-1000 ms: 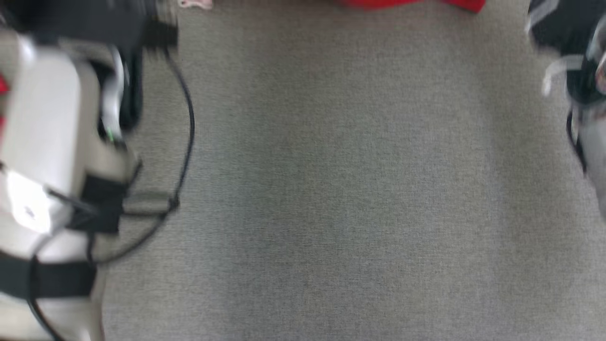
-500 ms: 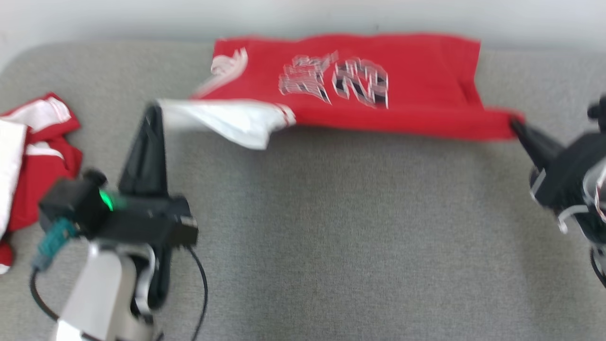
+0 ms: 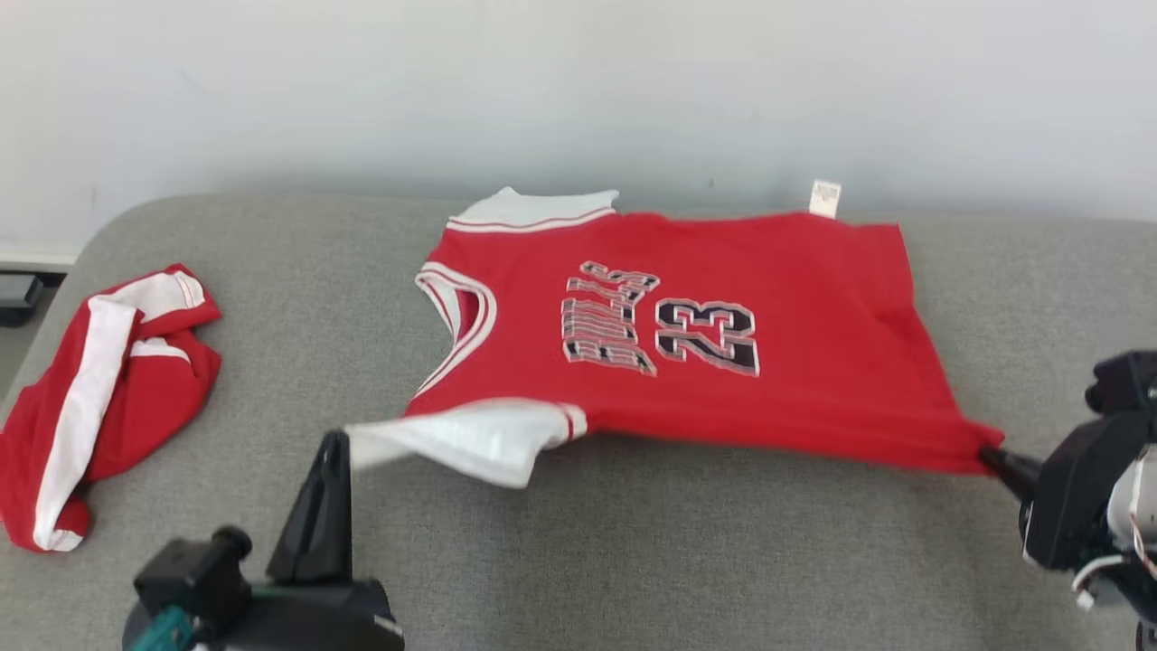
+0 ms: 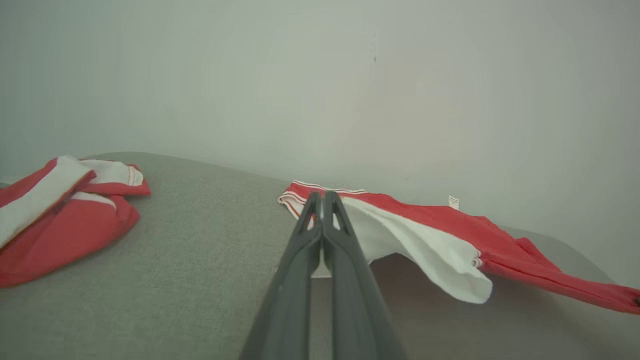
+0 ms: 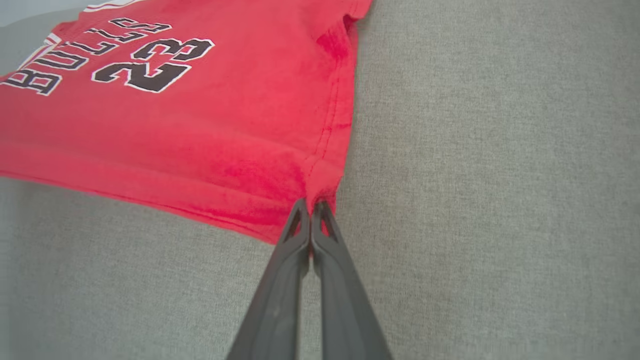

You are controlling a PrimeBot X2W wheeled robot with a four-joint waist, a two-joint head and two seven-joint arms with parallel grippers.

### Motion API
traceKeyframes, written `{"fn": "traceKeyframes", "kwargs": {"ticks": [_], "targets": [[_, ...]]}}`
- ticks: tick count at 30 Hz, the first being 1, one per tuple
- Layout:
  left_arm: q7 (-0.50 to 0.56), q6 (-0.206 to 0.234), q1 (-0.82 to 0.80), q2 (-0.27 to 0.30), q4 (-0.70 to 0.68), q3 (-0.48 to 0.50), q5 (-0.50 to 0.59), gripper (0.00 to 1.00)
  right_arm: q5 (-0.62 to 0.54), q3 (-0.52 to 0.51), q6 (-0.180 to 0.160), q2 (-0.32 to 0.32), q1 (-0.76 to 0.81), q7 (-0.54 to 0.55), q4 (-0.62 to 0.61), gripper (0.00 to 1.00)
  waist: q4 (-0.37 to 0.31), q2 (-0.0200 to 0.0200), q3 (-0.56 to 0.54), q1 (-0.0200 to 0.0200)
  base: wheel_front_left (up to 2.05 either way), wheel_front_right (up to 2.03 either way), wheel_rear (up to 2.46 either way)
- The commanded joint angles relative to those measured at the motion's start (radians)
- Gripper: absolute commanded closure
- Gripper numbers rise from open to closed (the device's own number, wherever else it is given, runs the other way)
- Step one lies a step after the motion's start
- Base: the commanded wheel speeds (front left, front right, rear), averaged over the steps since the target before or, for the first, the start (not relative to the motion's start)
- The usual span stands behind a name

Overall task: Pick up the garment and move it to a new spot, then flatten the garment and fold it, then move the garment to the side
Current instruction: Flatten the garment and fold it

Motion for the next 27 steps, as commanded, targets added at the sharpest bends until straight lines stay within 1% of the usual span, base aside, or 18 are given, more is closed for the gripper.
{"fn": "traceKeyframes", "kwargs": {"ticks": [1, 7, 10, 13, 18, 19, 27], "targets": [[0.008, 0.011, 0.044, 0.010, -0.021, 0.001, -0.004, 1.00, -0.029, -0.037, -0.002, 0.027, 0.046, 0.049, -0.048, 1.00, 0.003, 0.0001, -0.016, 0.0003, 0.00, 0.00, 0.00], [0.047, 0.043, 0.156, 0.027, -0.063, -0.006, -0.011, 1.00, -0.114, -0.145, -0.002, 0.125, 0.193, 0.207, -0.216, 1.00, 0.010, 0.0001, -0.032, 0.0003, 0.00, 0.00, 0.00], [0.073, 0.050, 0.203, 0.032, -0.078, -0.017, -0.019, 1.00, -0.152, -0.187, -0.002, 0.168, 0.246, 0.244, -0.287, 1.00, 0.012, 0.0001, -0.033, 0.0003, 0.00, 0.00, 0.00], [0.102, 0.057, 0.248, 0.044, -0.096, -0.022, -0.028, 1.00, -0.176, -0.213, -0.002, 0.204, 0.291, 0.268, -0.330, 1.00, 0.014, 0.0001, -0.035, 0.0003, 0.00, 0.00, 0.00], [0.167, 0.057, 0.313, 0.083, -0.136, -0.035, -0.038, 1.00, -0.195, -0.247, -0.002, 0.243, 0.353, 0.296, -0.370, 1.00, 0.023, 0.0001, -0.034, 0.0003, 0.00, 0.00, 0.00], [0.167, 0.057, 0.313, 0.083, -0.136, -0.035, -0.038, 1.00, -0.195, -0.247, -0.002, 0.243, 0.353, 0.296, -0.370, 1.00, 0.023, 0.0001, -0.034, 0.0003, 0.00, 0.00, 0.00], [0.327, 0.057, 0.409, 0.149, -0.238, -0.073, -0.059, 1.00, -0.212, -0.294, -0.002, 0.278, 0.424, 0.314, -0.400, 1.00, 0.031, 0.0001, -0.027, 0.0003, 0.00, 0.00, 0.00]]}}
